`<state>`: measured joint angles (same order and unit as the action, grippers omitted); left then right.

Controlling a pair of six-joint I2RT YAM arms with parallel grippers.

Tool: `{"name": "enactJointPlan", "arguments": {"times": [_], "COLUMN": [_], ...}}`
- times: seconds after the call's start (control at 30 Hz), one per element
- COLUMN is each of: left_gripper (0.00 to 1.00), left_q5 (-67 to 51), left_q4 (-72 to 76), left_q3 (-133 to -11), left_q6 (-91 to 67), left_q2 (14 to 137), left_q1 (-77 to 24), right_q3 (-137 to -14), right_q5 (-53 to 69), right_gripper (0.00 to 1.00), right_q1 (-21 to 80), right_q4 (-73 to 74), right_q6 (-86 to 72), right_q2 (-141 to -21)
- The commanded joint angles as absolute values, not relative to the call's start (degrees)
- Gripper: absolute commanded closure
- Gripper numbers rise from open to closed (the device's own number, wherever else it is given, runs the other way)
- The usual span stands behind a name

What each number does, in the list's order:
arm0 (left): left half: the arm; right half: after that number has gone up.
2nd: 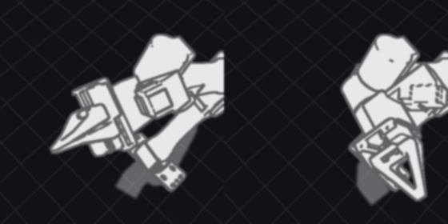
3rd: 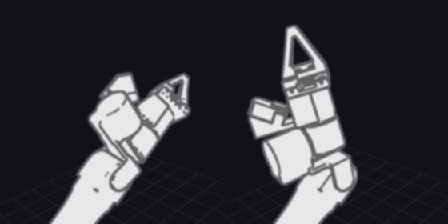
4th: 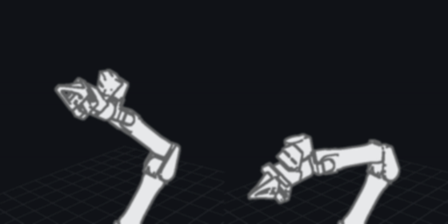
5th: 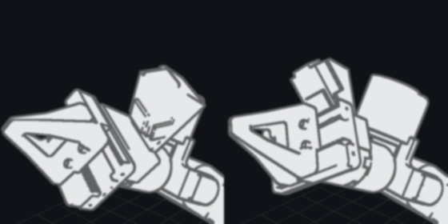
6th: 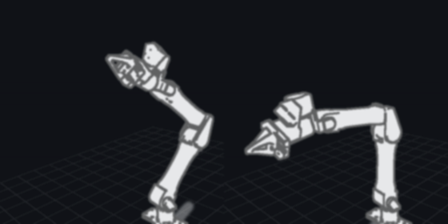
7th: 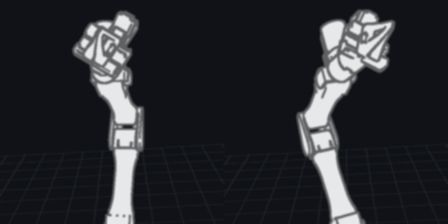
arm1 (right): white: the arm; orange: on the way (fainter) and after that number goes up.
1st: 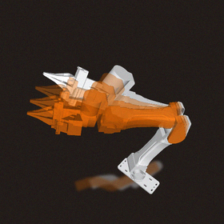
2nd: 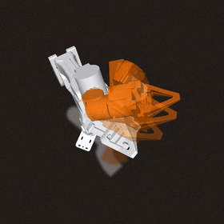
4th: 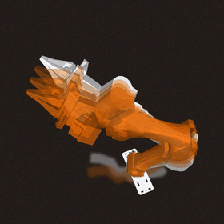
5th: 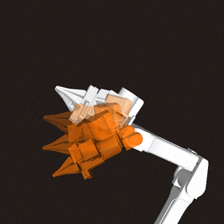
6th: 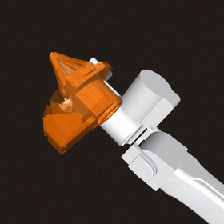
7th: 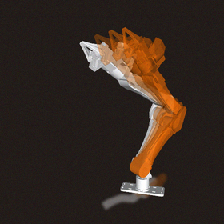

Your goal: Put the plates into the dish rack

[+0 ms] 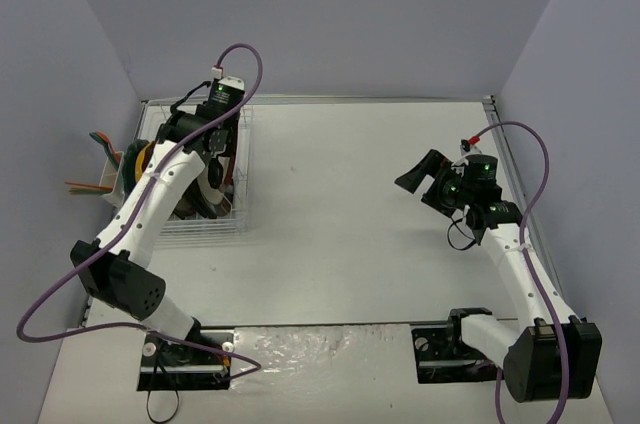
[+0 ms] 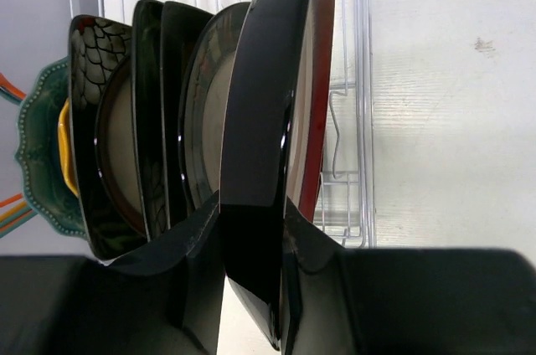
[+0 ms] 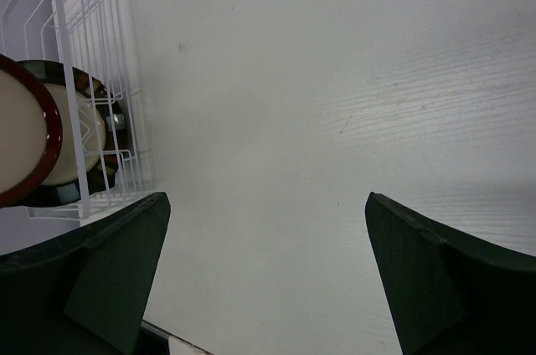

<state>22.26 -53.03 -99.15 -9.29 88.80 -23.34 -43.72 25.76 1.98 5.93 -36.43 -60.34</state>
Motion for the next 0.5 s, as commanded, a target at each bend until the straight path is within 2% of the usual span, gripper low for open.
{"name": "enactJointPlan", "arguments": {"times": [0.0, 0.47], "left_gripper": [1.00, 1.00], "left_q5": [25.0, 22.6], "left_q4": [-45.3, -40.1], "left_q3": [-100.4, -90.6], "left_q6": [-8.3, -13.7], "left_q2": [88.8, 91.5], "left_q1": [-22.0, -20.7], "right_q3": [-45.9, -45.2], "right_q5": [25.7, 26.0], "right_gripper": [0.00, 0.00], "right_q1": [1.2, 1.0], "right_q4": [4.5, 4.5], "right_q6": [-35.2, -34.8], "right_q2": [-59.8, -59.9]}}
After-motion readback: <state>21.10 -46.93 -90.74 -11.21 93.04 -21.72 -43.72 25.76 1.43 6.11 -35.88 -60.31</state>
